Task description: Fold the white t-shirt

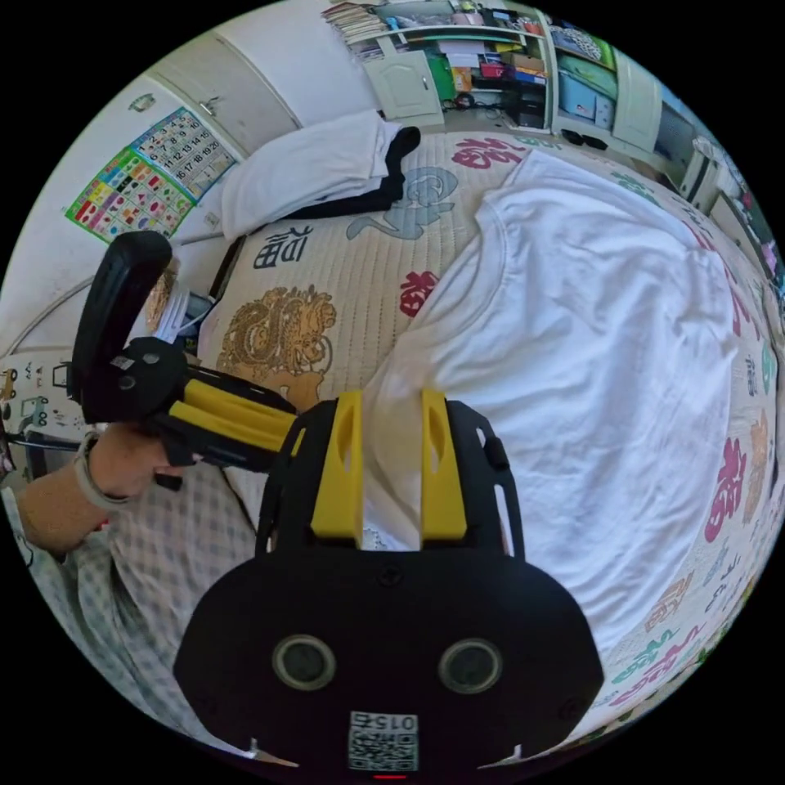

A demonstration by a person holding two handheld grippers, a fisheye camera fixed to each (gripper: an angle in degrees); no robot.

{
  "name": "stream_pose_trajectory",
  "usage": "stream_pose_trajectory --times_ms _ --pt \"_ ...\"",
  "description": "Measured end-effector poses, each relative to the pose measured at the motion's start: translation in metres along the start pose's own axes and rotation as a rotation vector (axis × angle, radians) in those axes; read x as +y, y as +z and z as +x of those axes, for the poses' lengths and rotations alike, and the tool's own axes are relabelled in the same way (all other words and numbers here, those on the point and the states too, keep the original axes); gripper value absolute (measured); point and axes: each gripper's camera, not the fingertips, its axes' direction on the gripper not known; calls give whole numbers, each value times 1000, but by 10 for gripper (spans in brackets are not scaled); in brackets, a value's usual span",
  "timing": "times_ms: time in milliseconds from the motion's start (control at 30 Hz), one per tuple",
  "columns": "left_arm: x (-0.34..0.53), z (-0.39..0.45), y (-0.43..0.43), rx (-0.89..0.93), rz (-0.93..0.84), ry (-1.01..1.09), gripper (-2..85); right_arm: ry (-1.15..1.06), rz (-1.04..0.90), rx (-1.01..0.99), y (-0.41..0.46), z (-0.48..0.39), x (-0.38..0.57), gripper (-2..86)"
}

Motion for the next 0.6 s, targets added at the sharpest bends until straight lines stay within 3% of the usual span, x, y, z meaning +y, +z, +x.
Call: stream_pose_trajectory --times_ms 133,300,400,600 --pt "14 0 -14 16 50 -26 63 10 49 22 -13 -13 10 26" --pt "4 -6 -75 31 337 -114 90 -3 151 -45 -39 -20 37 7" --pt "-16 -12 -87 56 421 -179 108 -3 192 -84 -48 -23 48 5" --pt "-62 -18 -72 43 426 -205 108 27 197 -140 -74 -33 57 4"
